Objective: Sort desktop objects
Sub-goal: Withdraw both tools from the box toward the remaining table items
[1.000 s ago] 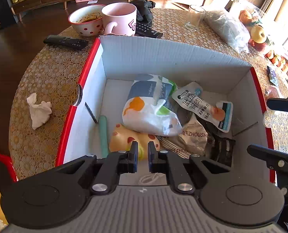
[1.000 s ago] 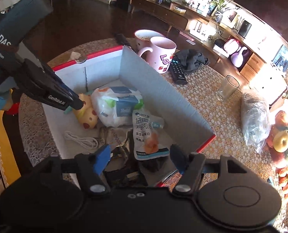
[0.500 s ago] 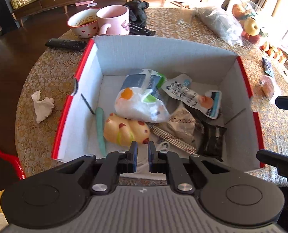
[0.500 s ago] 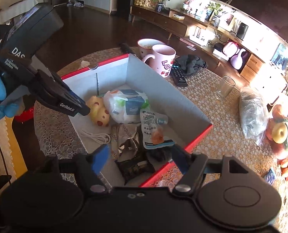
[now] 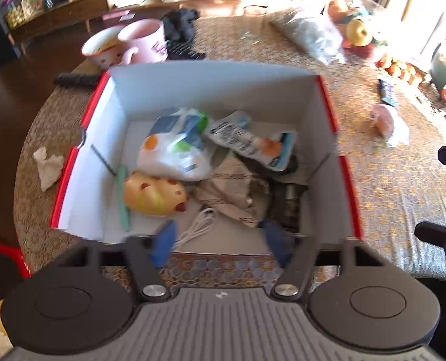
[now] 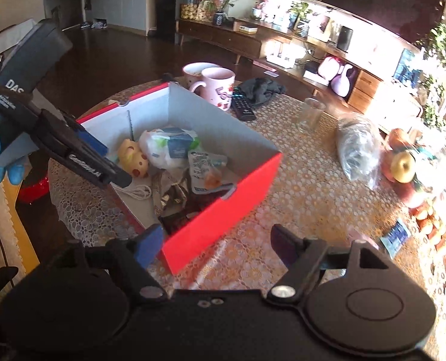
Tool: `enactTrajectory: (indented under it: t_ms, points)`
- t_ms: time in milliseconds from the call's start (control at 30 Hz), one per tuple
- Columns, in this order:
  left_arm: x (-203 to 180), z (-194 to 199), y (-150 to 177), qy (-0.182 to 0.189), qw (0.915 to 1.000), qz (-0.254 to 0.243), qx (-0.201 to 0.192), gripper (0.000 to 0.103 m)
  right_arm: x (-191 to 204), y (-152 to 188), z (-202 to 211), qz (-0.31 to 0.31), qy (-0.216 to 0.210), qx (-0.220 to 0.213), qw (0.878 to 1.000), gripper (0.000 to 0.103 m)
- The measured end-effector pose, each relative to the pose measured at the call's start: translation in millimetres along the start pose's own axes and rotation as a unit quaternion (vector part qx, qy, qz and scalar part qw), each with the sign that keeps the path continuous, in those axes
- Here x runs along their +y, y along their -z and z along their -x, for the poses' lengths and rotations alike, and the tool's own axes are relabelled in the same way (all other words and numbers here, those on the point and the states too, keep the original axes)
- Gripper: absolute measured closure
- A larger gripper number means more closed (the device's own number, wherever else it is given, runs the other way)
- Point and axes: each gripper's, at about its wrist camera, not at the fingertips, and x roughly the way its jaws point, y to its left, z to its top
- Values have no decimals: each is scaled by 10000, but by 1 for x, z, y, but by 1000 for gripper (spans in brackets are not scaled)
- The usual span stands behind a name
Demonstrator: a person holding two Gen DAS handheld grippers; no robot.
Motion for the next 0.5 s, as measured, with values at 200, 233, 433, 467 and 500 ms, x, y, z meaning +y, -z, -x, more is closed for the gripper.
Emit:
enactTrajectory:
  t_ms: [200,233,433,467,500]
  points:
    - [-32,10,2,50,9998,-183,-85,29,-27,27,25,-357,249,-78,9990,21]
    - [-37,11,3,65,9997,-214,-97,27,-31,31,29,-400,270,-99,9988,20]
    - [-69,16,12,144,9990,-414,-106,18,-53,58,54,-555,336,-267,9975,8]
    - [-75,17,13,153,9988,-445,-116,17,-56,62,57,-570,369,-280,9973,8]
    - [-80,17,15,171,9987,-470,-135,15,-60,66,60,-595,410,-284,9970,7]
